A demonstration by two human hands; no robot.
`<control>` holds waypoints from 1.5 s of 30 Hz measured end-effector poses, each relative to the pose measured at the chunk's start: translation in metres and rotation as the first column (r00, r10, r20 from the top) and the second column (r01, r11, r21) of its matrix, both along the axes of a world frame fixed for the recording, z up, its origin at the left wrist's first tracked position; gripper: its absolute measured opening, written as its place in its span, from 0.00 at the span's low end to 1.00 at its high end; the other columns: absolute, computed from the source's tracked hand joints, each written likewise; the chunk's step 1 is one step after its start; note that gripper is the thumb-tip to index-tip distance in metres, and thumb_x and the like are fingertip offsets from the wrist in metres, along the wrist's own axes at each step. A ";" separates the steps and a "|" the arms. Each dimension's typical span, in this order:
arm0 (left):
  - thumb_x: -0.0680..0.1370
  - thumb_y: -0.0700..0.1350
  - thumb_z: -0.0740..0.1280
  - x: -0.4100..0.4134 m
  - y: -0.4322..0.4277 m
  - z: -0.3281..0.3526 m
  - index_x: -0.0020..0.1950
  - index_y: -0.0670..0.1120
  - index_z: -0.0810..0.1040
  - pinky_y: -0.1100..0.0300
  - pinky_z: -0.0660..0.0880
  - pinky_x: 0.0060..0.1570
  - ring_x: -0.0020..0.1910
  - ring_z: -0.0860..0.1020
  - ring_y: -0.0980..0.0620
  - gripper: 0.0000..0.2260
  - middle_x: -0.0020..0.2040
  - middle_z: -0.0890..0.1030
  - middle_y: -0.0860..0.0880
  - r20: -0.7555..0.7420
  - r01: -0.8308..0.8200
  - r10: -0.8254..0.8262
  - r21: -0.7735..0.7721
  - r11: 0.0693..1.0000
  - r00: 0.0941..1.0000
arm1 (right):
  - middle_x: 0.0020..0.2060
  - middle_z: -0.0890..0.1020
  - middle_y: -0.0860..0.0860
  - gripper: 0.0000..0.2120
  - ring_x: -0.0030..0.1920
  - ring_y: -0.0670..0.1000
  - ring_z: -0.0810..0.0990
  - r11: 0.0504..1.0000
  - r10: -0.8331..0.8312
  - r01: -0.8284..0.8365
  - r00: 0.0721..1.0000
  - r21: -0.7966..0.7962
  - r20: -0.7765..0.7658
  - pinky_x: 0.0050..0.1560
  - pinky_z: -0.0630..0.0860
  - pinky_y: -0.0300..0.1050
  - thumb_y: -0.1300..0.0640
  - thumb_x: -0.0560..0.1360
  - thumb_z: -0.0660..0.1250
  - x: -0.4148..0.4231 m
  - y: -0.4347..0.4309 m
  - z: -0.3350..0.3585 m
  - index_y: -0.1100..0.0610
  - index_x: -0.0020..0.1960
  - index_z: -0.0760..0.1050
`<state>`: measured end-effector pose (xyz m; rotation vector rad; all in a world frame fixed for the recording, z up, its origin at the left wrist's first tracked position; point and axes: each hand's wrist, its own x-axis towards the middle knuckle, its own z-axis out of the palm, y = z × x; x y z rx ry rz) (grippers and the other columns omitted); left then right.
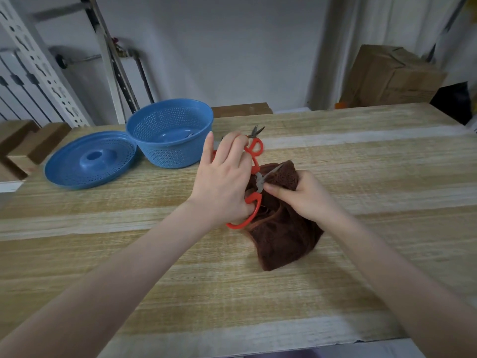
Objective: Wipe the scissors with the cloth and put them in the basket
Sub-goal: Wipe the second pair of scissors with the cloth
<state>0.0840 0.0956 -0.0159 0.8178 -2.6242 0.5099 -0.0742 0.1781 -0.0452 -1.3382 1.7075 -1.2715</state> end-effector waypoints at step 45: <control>0.50 0.76 0.71 0.008 -0.021 -0.014 0.73 0.43 0.66 0.39 0.68 0.67 0.69 0.70 0.35 0.60 0.71 0.68 0.33 -0.301 0.338 0.170 0.691 -0.639 0.938 | 0.43 0.79 0.57 0.08 0.43 0.61 0.79 0.987 -0.066 -0.100 0.476 -0.128 -0.877 0.37 0.65 0.46 0.55 0.76 0.63 0.036 -0.023 0.036 0.56 0.42 0.66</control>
